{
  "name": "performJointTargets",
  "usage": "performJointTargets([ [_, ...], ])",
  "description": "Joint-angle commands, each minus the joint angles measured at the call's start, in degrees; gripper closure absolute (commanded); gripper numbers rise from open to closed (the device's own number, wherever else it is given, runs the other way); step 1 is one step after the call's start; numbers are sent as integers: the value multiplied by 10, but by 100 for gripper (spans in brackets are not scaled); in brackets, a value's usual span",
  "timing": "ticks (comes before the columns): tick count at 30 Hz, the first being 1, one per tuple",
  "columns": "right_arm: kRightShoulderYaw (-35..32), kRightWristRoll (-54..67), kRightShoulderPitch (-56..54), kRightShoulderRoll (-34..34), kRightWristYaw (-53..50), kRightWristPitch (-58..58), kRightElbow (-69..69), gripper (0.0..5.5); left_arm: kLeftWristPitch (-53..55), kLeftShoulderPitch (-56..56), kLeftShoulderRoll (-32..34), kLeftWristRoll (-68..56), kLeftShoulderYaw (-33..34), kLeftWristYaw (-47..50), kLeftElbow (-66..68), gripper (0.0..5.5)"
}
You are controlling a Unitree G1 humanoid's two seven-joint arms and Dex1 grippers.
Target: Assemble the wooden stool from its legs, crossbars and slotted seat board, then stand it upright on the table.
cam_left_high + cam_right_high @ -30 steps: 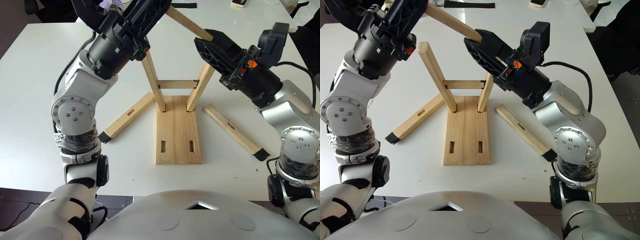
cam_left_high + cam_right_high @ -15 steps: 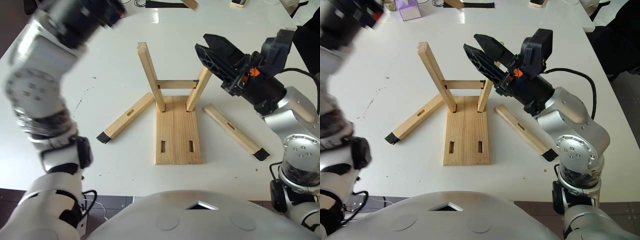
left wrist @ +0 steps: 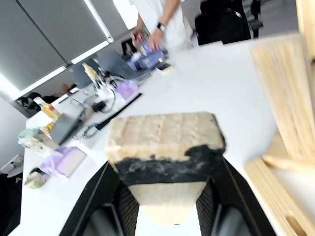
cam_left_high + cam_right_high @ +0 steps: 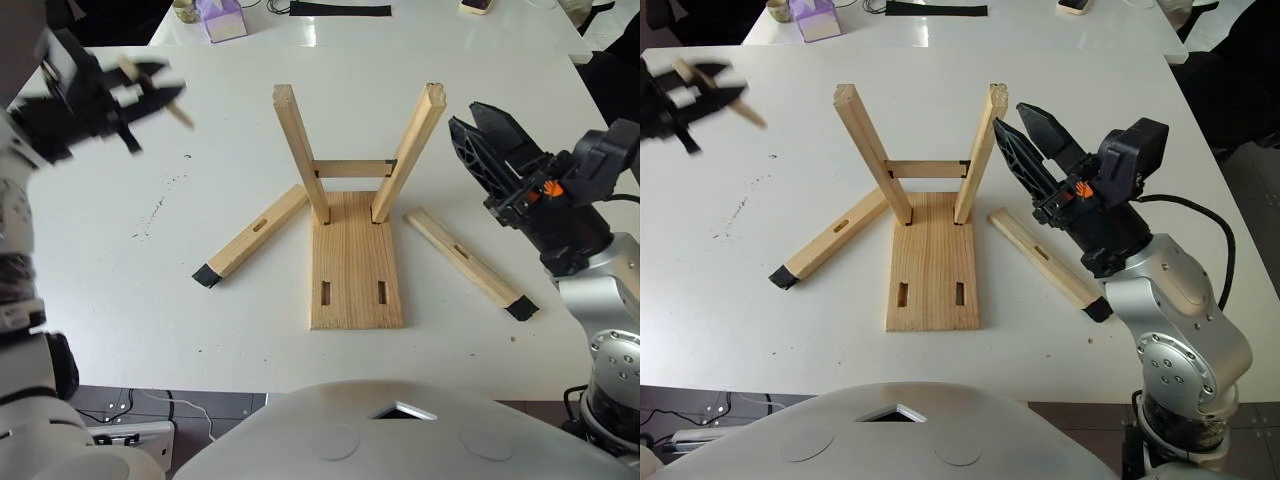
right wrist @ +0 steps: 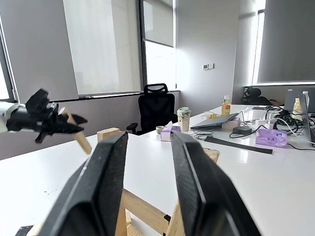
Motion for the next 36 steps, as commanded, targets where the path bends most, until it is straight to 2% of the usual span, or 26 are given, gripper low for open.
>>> performJointTargets([
  [1,-1,-13,5,-16,13,-8,4,393,-62,88,-32,33,-2,-15,-5,415],
  [12,0,-56,42,-33,42,-20,17,393,-21,226,-36,5,3,-85,-81,415],
  [17,8,-71,39,-33,45,-25,25,393,53,306,-10,-31,8,-140,-119,415],
  [21,7,-75,36,-32,48,-27,32,393,111,340,-16,-75,14,-133,-185,415],
  [26,6,-79,42,-32,50,-27,35,393,177,325,-29,-134,33,-98,-262,415],
  [32,5,-84,53,-36,59,-27,37,393,143,192,-38,-117,64,-62,-207,415],
  [36,13,-91,46,-36,64,-27,45,393,113,148,-60,-86,44,-37,-202,415],
])
